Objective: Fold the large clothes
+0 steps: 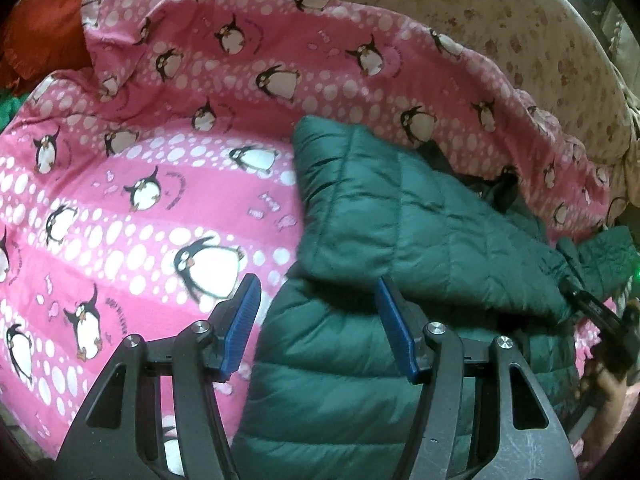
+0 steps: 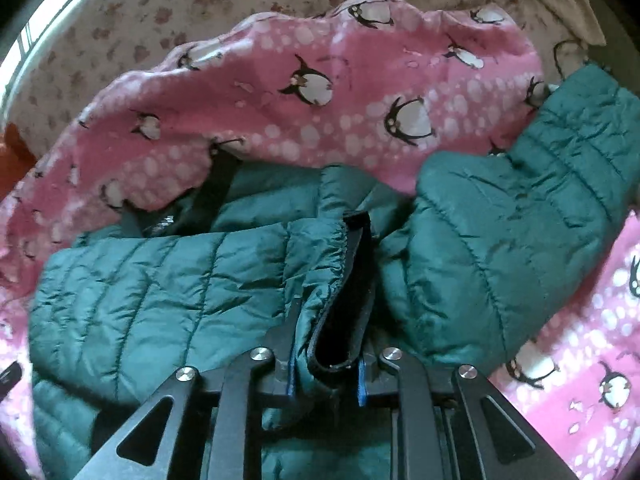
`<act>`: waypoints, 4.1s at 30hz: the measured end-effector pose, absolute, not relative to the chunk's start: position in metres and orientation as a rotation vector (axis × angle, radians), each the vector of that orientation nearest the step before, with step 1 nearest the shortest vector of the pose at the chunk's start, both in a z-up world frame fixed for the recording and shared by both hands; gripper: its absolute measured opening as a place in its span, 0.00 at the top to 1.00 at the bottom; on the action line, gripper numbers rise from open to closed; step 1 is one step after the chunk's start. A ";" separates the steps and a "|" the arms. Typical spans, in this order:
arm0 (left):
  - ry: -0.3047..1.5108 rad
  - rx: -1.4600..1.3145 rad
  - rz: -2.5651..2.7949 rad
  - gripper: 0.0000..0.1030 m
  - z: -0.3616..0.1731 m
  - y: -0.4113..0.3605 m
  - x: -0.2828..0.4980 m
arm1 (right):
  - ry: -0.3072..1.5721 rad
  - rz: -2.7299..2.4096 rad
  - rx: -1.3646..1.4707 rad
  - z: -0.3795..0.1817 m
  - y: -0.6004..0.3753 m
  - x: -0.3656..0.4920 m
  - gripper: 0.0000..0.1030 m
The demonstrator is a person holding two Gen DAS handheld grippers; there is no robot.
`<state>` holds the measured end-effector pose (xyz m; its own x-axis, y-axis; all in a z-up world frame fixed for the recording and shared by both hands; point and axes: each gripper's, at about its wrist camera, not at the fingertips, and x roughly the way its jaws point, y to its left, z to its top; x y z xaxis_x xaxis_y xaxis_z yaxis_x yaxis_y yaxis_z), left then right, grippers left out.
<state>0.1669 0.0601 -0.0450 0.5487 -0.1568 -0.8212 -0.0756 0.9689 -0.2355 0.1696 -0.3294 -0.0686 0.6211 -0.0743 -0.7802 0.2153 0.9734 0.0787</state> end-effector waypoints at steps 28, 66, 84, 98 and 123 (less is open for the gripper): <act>0.995 -0.148 0.004 0.31 -0.079 0.021 0.217 | 0.999 0.031 0.061 -0.114 -0.223 0.225 0.33; 0.962 -0.024 -0.064 0.26 -0.081 -0.025 0.207 | 0.896 -0.060 0.059 -0.071 -0.271 0.162 0.33; 0.946 -0.108 -0.103 0.23 -0.062 -0.021 0.183 | 0.889 -0.049 0.152 -0.069 -0.292 0.138 0.33; 0.872 -0.112 -0.163 0.23 -0.024 -0.041 0.137 | 0.838 -0.097 0.150 -0.041 -0.324 0.102 0.33; 0.860 -0.076 -0.169 0.23 -0.026 -0.063 0.084 | 0.702 -0.401 0.361 0.001 -0.530 0.112 0.33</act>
